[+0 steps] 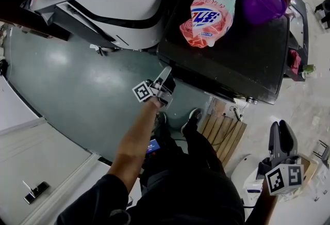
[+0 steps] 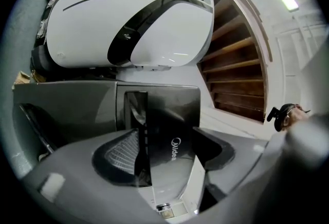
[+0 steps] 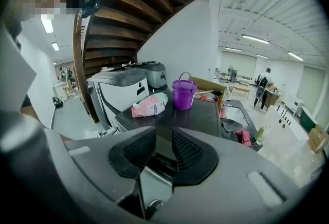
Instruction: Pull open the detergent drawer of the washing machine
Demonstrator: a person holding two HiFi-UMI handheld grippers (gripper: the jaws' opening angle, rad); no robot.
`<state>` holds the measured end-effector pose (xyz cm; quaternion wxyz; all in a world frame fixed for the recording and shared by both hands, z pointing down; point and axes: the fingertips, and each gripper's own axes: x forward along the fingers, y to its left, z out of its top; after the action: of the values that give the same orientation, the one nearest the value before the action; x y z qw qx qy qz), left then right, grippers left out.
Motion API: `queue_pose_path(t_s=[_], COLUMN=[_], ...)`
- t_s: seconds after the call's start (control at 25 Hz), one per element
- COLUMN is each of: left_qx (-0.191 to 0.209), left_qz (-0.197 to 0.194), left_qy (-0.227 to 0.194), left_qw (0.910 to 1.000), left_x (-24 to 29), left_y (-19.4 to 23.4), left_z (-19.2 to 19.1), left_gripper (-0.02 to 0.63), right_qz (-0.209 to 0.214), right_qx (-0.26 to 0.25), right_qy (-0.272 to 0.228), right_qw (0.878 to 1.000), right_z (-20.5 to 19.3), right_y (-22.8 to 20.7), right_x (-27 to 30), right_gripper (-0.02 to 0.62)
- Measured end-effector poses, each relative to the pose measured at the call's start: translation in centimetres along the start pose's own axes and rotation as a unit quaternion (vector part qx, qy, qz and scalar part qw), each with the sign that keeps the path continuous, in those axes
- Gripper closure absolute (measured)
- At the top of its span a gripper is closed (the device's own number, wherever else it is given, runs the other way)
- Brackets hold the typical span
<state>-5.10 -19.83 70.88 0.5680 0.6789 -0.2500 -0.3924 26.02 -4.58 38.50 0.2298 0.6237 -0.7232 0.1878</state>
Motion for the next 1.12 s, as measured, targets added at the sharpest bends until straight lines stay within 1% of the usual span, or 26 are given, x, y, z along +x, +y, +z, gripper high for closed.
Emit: queue_pose_path(t_s=[0.16, 0.32, 0.36, 0.44, 0.52, 0.56, 0.68, 0.8, 0.88, 1.12], left_qx=[0.005, 0.000, -0.004, -0.003, 0.004, -0.001, -0.032, -0.038, -0.041, -0.045], left_qz=[-0.013, -0.051, -0.062, -0.074, -0.082, -0.085, -0.083, -0.074, -0.075, -0.067], left_qy=[-0.003, -0.007, -0.010, -0.018, -0.026, -0.032, -0.049, -0.049, -0.050, -0.036], left_qw=[0.9999, 0.9987, 0.9980, 0.9971, 0.9963, 0.9959, 0.9949, 0.9953, 0.9951, 0.9961], left_x=[1.4, 1.9, 2.1, 2.2, 2.2, 2.3, 2.2, 1.8, 0.3, -5.4], left_y=[0.1, -0.8, -1.0, -1.0, -1.0, -0.9, -0.8, -1.0, -1.6, -3.2], left_z=[0.2, 0.3, 0.3, 0.4, 0.6, 0.7, 0.7, 0.6, 0.0, -2.1], left_gripper=[0.252, 0.249, 0.227, 0.218, 0.222, 0.224, 0.239, 0.239, 0.260, 0.256], right_qz=[-0.002, -0.005, -0.006, -0.008, -0.010, -0.011, -0.013, -0.015, -0.019, -0.016], right_qx=[0.004, 0.005, 0.005, 0.004, 0.004, 0.006, 0.013, 0.016, 0.020, 0.033], right_qy=[0.007, 0.016, 0.018, 0.024, 0.033, 0.038, 0.049, 0.047, 0.046, 0.040], right_qw=[1.000, 1.000, 1.000, 1.000, 0.999, 0.999, 0.999, 0.999, 0.999, 0.999], right_z=[-0.6, -1.2, -1.3, -1.8, -2.6, -3.0, -3.8, -3.5, -3.6, -3.4], right_y=[-1.0, -1.6, -1.8, -2.1, -2.3, -2.4, -2.5, -2.4, -2.5, -2.0], right_x=[0.4, 0.6, 0.7, 0.8, 1.0, 1.1, 1.1, 1.2, 1.1, 1.6], right_gripper=[0.500, 0.500, 0.500, 0.500, 0.500, 0.500, 0.500, 0.500, 0.500, 0.500])
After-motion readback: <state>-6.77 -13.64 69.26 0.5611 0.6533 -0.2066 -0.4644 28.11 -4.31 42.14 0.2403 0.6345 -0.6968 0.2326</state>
